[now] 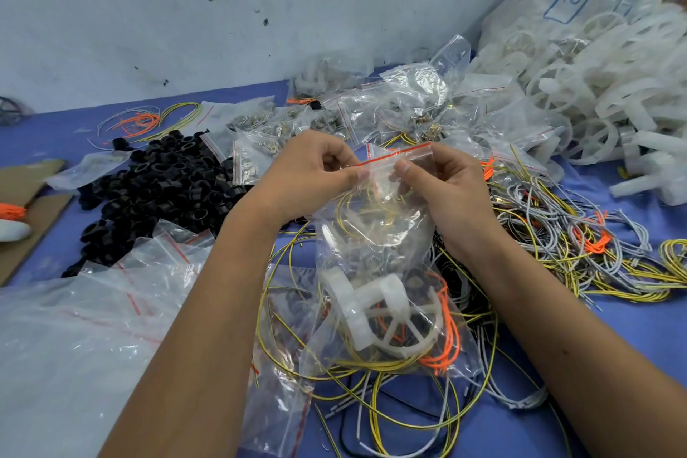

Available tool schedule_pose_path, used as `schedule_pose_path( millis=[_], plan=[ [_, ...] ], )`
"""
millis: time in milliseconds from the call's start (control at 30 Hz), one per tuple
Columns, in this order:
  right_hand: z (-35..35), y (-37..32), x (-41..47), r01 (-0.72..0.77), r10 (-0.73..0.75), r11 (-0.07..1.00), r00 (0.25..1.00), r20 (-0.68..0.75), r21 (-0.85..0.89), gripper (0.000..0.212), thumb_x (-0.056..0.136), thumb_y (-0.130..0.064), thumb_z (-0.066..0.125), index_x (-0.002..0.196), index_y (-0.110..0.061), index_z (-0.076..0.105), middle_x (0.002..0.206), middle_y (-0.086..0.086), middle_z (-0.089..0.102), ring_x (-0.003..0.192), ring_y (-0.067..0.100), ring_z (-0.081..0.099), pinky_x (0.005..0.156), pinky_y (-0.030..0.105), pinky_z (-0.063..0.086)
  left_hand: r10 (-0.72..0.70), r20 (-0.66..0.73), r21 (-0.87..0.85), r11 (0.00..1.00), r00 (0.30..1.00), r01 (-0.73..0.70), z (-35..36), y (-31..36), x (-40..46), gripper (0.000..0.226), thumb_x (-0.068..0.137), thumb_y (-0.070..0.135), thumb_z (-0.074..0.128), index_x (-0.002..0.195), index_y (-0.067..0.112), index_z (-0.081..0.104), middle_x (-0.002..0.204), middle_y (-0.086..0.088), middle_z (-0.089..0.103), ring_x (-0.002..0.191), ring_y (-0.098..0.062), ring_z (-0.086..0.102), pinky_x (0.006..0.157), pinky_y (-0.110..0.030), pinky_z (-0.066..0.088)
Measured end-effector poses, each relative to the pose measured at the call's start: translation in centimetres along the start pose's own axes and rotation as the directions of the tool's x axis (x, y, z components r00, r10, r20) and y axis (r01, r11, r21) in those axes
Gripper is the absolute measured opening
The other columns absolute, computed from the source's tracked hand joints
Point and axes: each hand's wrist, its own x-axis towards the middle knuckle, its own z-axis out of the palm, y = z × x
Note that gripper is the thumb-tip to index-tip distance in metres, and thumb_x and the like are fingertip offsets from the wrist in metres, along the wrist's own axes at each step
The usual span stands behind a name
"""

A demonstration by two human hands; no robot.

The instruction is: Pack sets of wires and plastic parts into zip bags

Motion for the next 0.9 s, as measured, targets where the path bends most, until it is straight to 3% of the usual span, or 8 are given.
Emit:
schedule_pose_path(
  millis=[100,267,467,600,767,900],
  plan=[
    [0.1,-0.1,-0.1,-0.008,0.008,1.000,1.000,-0.005,-0.016,0.010,0.094,-0.007,0.070,0.084,-0.003,0.070,0.071,0.003,0.070,0.061,0.014,0.059,0.056,0.028,0.045,-0.032,0.032,-0.034,0.999,0.999,0.033,-0.7,-0.5,-0.3,0.013,0.090,0.006,0.076,0.079,0.012,0.073,0.085,-0.024,0.074,0.076,-0.023,0.064,0.085,-0.054,0.056],
    [0.1,-0.3,-0.2,-0.015,0.015,1.000,1.000,-0.003,-0.010,0.009,0.095,-0.008,0.071,0.089,-0.001,0.071,0.077,0.008,0.073,0.063,0.019,0.058,0.057,0.032,0.041,0.021,0.008,0.012,1.000,1.000,-0.021,-1.0,-0.2,-0.4,0.016,0.087,0.004,0.077,0.076,0.014,0.072,0.083,-0.019,0.073,0.075,-0.020,0.061,0.082,-0.043,0.054],
    [0.0,-0.3,-0.2,-0.027,0.027,1.000,0.999,0.023,-0.010,0.009,0.095,-0.005,0.069,0.094,0.004,0.069,0.076,0.004,0.073,0.062,0.015,0.059,0.058,0.033,0.040,0.030,0.002,-0.033,0.999,1.000,-0.030,-0.5,-0.2,-0.4,0.011,0.086,0.009,0.080,0.080,0.016,0.074,0.086,-0.024,0.071,0.073,-0.019,0.059,0.072,-0.032,0.047],
    [-0.1,-0.3,-0.2,-0.033,0.034,0.999,0.999,0.013,-0.016,0.009,0.096,-0.006,0.068,0.092,0.001,0.069,0.075,0.002,0.073,0.062,0.012,0.061,0.056,0.031,0.043,0.068,-0.012,-0.004,0.998,0.998,-0.068,-0.3,-0.3,-0.1,0.015,0.086,0.005,0.080,0.078,0.016,0.073,0.082,-0.021,0.072,0.071,-0.019,0.059,0.072,-0.040,0.052],
    [0.1,-0.3,-0.2,-0.013,0.014,0.999,1.000,0.024,-0.047,0.008,0.093,-0.011,0.073,0.088,-0.004,0.073,0.082,0.021,0.072,0.063,0.015,0.062,0.057,0.031,0.046,0.100,-0.036,0.022,0.995,0.994,-0.100,0.0,-0.2,0.1,0.010,0.082,0.007,0.081,0.078,0.012,0.074,0.078,-0.016,0.072,0.071,-0.020,0.061,0.077,-0.045,0.054],
    [0.0,-0.3,-0.1,-0.009,0.009,1.000,1.000,0.009,-0.017,0.005,0.092,-0.008,0.075,0.087,-0.009,0.075,0.078,0.012,0.073,0.061,0.013,0.062,0.054,0.026,0.049,0.104,-0.031,0.011,0.995,0.994,-0.104,0.2,0.1,0.1,0.010,0.084,0.004,0.080,0.079,0.010,0.074,0.080,-0.020,0.071,0.071,-0.019,0.060,0.074,-0.042,0.054]
  ],
)
